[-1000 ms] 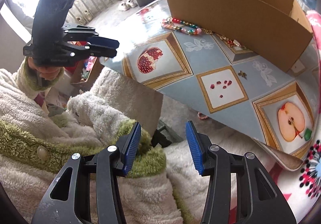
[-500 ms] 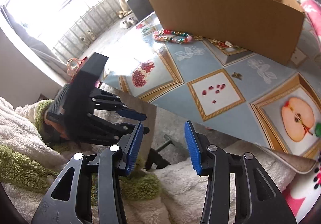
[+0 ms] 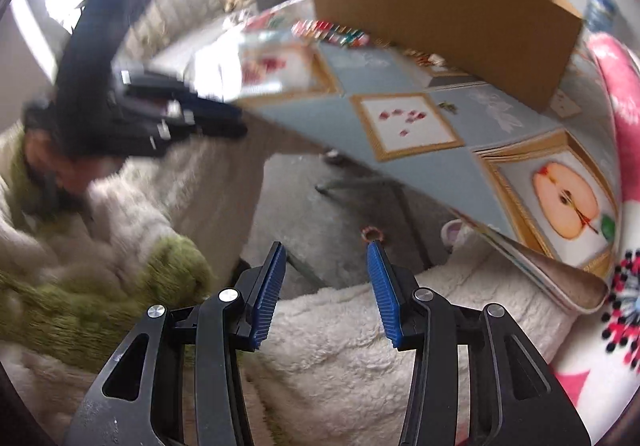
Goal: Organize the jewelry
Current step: 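Lower the right gripper toward the peach bead bracelet on the floor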
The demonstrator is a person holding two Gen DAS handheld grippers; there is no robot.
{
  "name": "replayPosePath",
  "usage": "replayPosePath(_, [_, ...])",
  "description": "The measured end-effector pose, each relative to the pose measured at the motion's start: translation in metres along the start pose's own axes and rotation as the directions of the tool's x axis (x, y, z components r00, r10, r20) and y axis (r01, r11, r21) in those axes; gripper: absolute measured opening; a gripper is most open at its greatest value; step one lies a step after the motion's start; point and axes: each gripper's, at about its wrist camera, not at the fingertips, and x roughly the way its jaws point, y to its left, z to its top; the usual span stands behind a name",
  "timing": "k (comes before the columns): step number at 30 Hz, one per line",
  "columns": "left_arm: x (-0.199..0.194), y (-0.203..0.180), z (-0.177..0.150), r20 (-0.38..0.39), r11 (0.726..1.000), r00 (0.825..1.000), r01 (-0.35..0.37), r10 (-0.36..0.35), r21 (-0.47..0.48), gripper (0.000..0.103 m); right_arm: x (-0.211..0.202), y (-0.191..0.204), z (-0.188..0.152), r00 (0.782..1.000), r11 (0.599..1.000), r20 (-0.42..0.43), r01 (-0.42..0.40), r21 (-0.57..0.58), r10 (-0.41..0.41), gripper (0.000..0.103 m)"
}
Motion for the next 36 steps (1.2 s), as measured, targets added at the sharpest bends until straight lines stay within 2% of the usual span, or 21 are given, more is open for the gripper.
replayPosePath(4, [0.0,0.004,-0.001,0.017,1.0,1.0,0.017,-0.017,-0.025,0.029,0.039,0.028,0.009,0.991,0.976,-0.102,0.059,-0.21,-0.082,0.042])
replayPosePath(8, [-0.01,0.01,0.002,0.046,0.997,0.998,0.054,-0.052,-0.045,0.029,0.079,0.053,0.01,0.966,0.898,-0.188,0.082,-0.432,-0.179,0.041])
replayPosePath(12, [-0.018,0.021,0.003,0.066,0.985,0.99,0.135,-0.129,-0.107,0.029,0.114,0.061,0.01,0.934,0.825,-0.258,0.061,-0.561,-0.245,0.041])
replayPosePath(17, [-0.02,0.03,0.006,0.087,0.963,0.977,0.209,-0.196,-0.172,0.028,0.158,0.063,0.005,0.887,0.707,-0.291,0.056,-0.705,-0.36,0.043])
replayPosePath(21, [-0.02,0.033,0.006,0.088,0.955,0.971,0.235,-0.222,-0.183,0.028,0.198,0.063,-0.004,0.844,0.584,-0.267,0.066,-0.809,-0.465,0.043])
replayPosePath(26, [-0.018,0.036,0.006,0.084,0.947,0.966,0.255,-0.243,-0.197,0.028,0.265,0.06,-0.015,0.778,0.475,-0.286,0.019,-0.88,-0.56,0.044])
replayPosePath(28, [-0.016,0.037,0.006,0.08,0.945,0.966,0.257,-0.246,-0.201,0.028,0.292,0.059,-0.018,0.757,0.456,-0.299,-0.002,-0.89,-0.581,0.044])
replayPosePath(31, [-0.014,0.038,0.006,0.076,0.941,0.965,0.263,-0.252,-0.215,0.027,0.336,0.056,-0.022,0.724,0.455,-0.34,-0.041,-0.89,-0.6,0.044])
replayPosePath(34, [-0.01,0.039,0.007,0.064,0.936,0.964,0.266,-0.258,-0.232,0.027,0.377,0.049,-0.02,0.69,0.555,-0.437,-0.06,-0.83,-0.577,0.044])
replayPosePath(36, [-0.008,0.039,0.007,0.055,0.934,0.964,0.264,-0.259,-0.239,0.027,0.4,0.045,-0.021,0.671,0.588,-0.46,-0.044,-0.808,-0.582,0.044])
